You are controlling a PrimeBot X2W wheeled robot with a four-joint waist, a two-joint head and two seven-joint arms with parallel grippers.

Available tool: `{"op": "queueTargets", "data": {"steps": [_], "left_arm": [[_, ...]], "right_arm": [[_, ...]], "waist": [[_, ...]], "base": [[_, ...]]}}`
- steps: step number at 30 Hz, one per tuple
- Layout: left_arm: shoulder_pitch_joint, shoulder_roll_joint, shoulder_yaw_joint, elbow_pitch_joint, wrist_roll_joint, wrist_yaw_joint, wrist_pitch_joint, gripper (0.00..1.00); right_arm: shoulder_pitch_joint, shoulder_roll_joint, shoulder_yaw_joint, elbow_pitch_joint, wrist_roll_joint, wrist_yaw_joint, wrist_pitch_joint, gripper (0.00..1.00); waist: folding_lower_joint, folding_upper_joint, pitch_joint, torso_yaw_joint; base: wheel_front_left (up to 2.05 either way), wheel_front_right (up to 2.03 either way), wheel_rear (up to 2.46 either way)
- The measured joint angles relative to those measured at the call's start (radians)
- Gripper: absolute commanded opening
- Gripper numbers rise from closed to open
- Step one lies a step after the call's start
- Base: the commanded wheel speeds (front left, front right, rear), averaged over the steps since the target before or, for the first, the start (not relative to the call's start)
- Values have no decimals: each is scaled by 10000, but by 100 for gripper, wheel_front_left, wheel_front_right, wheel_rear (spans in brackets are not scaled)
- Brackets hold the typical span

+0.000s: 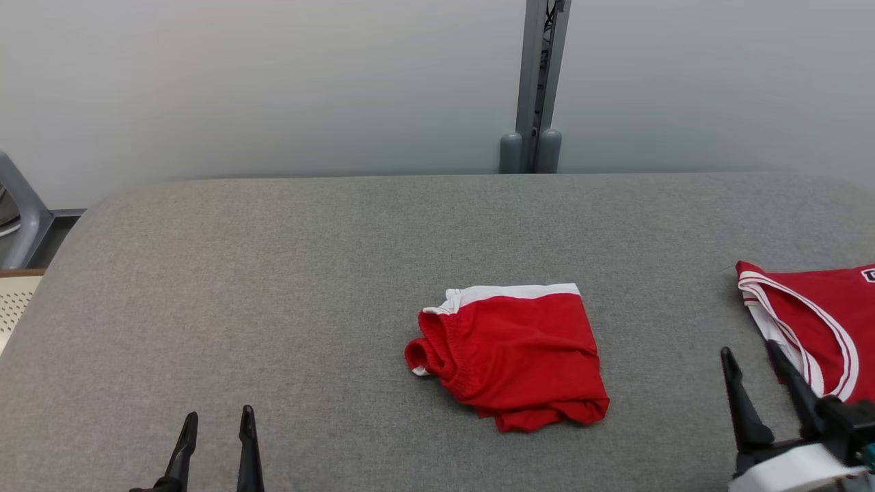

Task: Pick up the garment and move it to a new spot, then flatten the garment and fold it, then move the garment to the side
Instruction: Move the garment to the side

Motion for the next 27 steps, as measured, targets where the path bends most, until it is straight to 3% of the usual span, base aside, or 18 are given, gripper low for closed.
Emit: {"op": "queueTargets", "data": {"steps": [1, 9, 13, 21, 27], "left_arm": [[-34, -2, -13, -15, -8, 0, 0, 100], [-663, -2, -410, -65, -56, 0, 0, 100], [-835, -4, -646, 4, -65, 0, 0, 100], [-1152, -2, -711, 10, -92, 8, 0, 100], [-1152, 0, -594, -2, -90, 6, 0, 100]], "right_arm": [[-206, 52, 274, 115, 42, 0, -2, 0], [-3219, 752, 2600, 2656, -249, 2, 332, 0], [-4228, 1183, 3254, 4190, -291, 2, 349, 0], [-5108, 1557, 4562, 6389, -92, 2, 435, 0], [-5160, 1588, 5871, 6673, 614, -2, 522, 0]], "waist": [[0, 0, 42, 43], [0, 0, 804, 331], [0, 0, 1144, 563], [0, 0, 1672, 928], [0, 0, 1799, 1079]], "base": [[0, 0, 0], [0, 0, 0], [0, 0, 0], [0, 0, 0], [0, 0, 0]]}}
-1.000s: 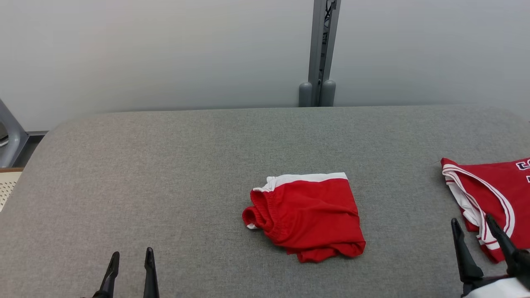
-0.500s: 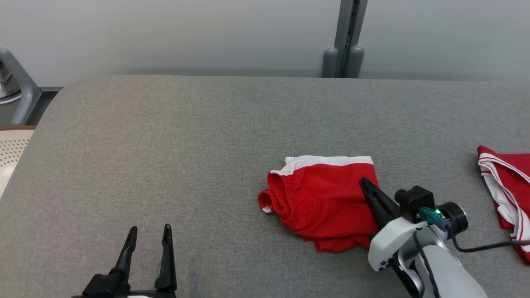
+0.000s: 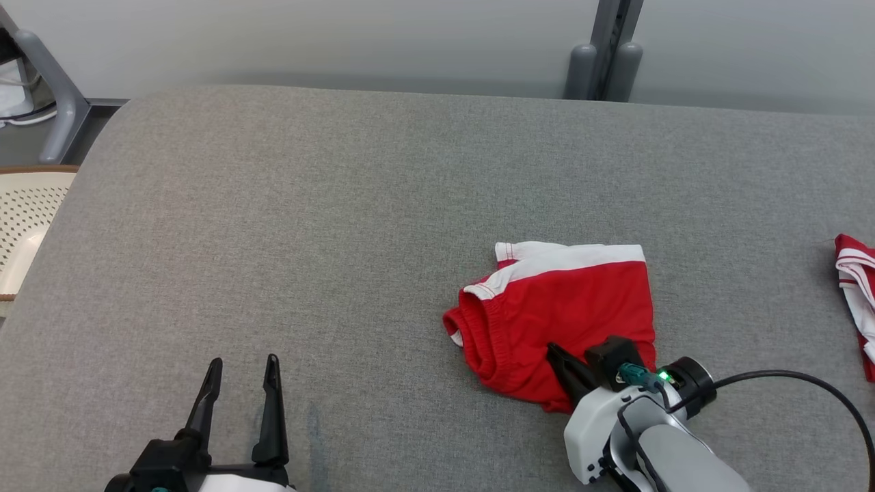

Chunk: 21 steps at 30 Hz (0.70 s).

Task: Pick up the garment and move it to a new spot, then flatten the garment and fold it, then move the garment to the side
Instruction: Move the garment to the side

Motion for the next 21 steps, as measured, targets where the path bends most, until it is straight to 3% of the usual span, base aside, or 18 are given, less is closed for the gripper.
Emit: {"op": "queueTargets", "data": {"steps": [10, 21], "left_arm": [[62, 0, -13, -58, -10, 10, 0, 100], [12, 0, -155, -117, -105, 44, 0, 100]], "right_arm": [[-213, 23, 677, -679, 374, 2, -270, 0], [-536, 27, 1569, -989, 1070, 2, 466, 0]], "waist": [[0, 0, -39, -87], [1, 0, 161, 27]], "base": [[0, 0, 0], [0, 0, 0]]}}
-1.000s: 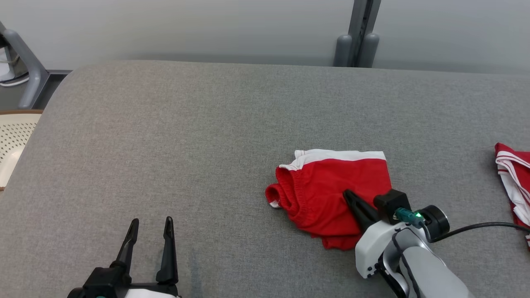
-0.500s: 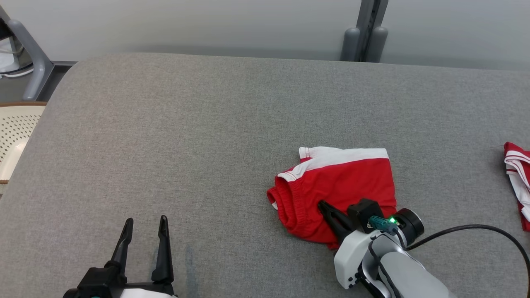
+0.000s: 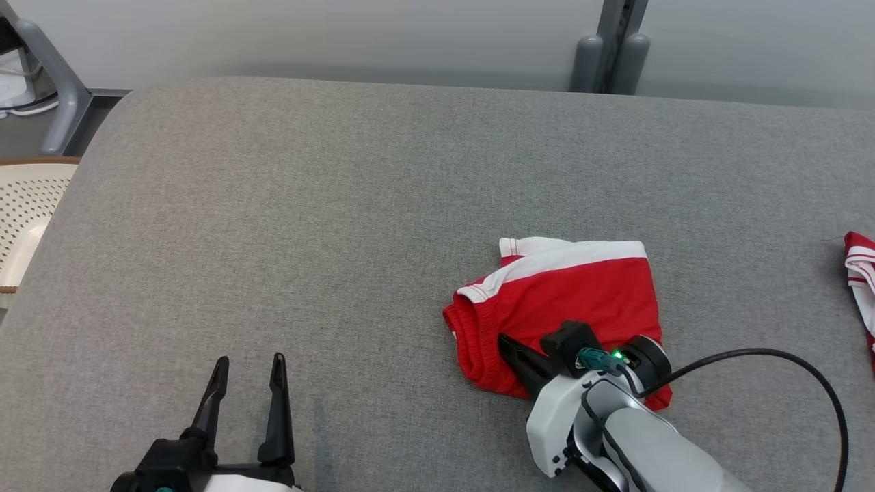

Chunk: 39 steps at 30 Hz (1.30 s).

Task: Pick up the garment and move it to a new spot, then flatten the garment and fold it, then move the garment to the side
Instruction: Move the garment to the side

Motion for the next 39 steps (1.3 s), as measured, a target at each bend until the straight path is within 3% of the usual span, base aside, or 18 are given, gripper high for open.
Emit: {"op": "queueTargets", "data": {"steps": [10, 13, 14, 15, 19, 23, 28, 32, 39], "left_arm": [[-15, 0, -12, -38, -79, -4, 0, 100], [-13, 0, 86, -105, -82, -4, 0, 100], [-9, -2, 132, -134, -82, -4, 0, 100], [-9, -2, 132, -134, -82, -4, 0, 100], [81, -2, 332, -263, -73, -6, 0, 100], [261, -2, 487, -290, 19, -98, 0, 100], [534, -2, 614, -119, 230, -251, 0, 100], [630, 0, 844, 194, 481, -483, 0, 100], [830, 0, 982, 694, 591, -606, 0, 100]], "right_arm": [[-277, 8, 35, 73, 623, 0, -309, 0], [-243, 2, -362, 13, 627, 0, -688, 49], [-180, 6, -579, -50, 583, 0, -784, 88], [-180, 6, -579, -50, 583, 0, -784, 100], [333, -61, -2069, -849, -337, 0, -951, 100], [1834, -803, -3923, -3557, -1336, 0, -989, 100], [4214, -1860, -5609, -5522, -1841, 0, -991, 100], [5682, -2217, -6707, -6044, -1975, 0, -989, 100], [6327, -1958, -7409, -6082, -1935, 0, -989, 100]], "waist": [[0, 0, -138, -116], [0, 0, -254, -288], [-1, 0, -311, -357], [-1, 0, -311, -357], [0, 0, -583, -689], [0, 0, -963, -1015], [-1, 0, -1538, -1250], [0, 0, -1885, -1365], [0, 0, -2234, -1420]], "base": [[0, 0, 0], [0, 0, 0], [0, 0, 0], [0, 0, 0], [0, 0, 0], [0, 0, 0], [0, 0, 0], [0, 0, 0], [0, 0, 0]]}}
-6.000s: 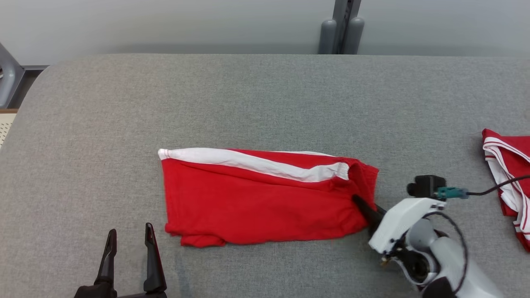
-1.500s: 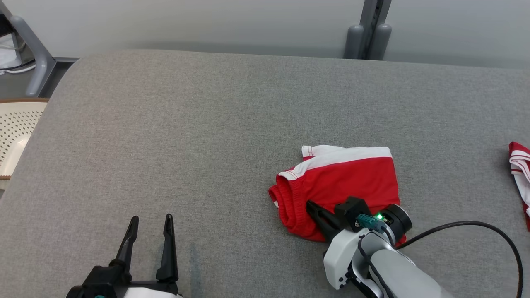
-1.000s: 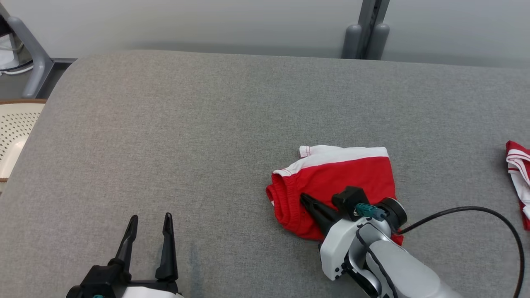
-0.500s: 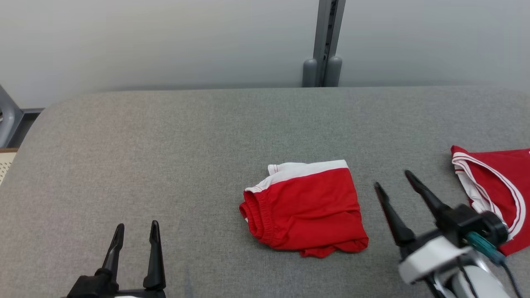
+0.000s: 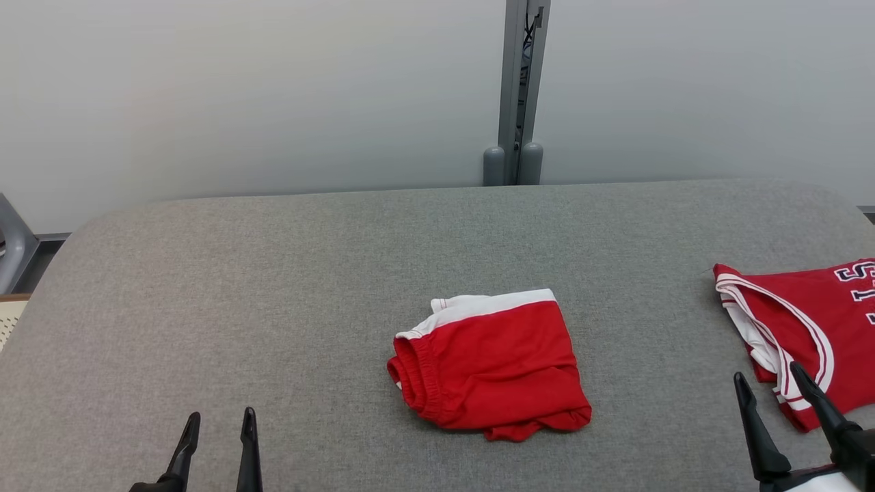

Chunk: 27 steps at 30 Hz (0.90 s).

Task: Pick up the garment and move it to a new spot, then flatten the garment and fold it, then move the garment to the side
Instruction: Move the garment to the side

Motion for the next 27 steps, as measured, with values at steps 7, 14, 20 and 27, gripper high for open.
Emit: {"op": "queueTargets", "data": {"steps": [7, 14, 20, 27], "left_arm": [[40, -2, -40, 146, -56, 15, 0, 100], [42, 2, -194, 63, -180, 29, 0, 100], [-10, -4, -497, 107, -318, 90, 0, 100], [-227, -2, -913, 171, -422, 176, 0, 100]], "right_arm": [[-21, 167, 242, -61, 77, 0, 0, 100], [-958, 644, 918, 790, 2102, 0, 721, 100], [-2891, 976, 1756, 2535, 4431, 0, 4529, 100], [-4461, 1262, 1666, 5062, 4178, 0, 5425, 100]], "waist": [[0, 0, -107, 163], [0, 0, 11, 492], [0, 0, 283, 780], [0, 0, 511, 1378]], "base": [[0, 0, 0], [0, 0, 0], [0, 0, 0], [0, 0, 0]]}}
